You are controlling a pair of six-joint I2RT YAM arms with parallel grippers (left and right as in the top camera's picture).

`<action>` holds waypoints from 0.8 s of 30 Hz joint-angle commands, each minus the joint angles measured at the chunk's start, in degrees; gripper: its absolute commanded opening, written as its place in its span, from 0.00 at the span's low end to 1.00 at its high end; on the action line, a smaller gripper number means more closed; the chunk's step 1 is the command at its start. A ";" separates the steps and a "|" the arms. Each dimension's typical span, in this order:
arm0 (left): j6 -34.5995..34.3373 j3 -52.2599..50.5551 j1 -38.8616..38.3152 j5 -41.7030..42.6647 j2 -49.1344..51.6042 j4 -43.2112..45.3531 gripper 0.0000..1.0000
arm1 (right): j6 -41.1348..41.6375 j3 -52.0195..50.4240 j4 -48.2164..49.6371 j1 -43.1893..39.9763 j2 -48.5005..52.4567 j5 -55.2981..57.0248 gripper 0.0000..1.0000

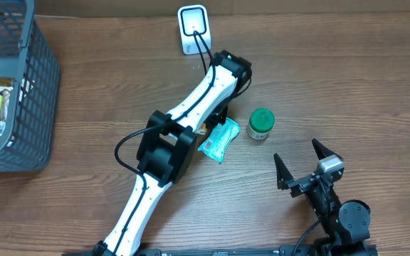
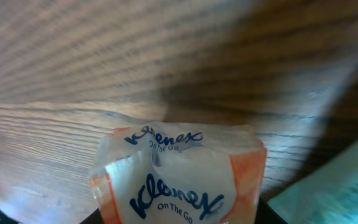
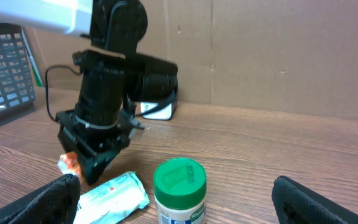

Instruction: Scan the item barcode

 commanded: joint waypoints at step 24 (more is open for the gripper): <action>8.85 -1.90 2.49 20.04 -1.07 2.80 0.30 | 0.24 -0.59 0.17 -0.07 -0.42 0.33 1.00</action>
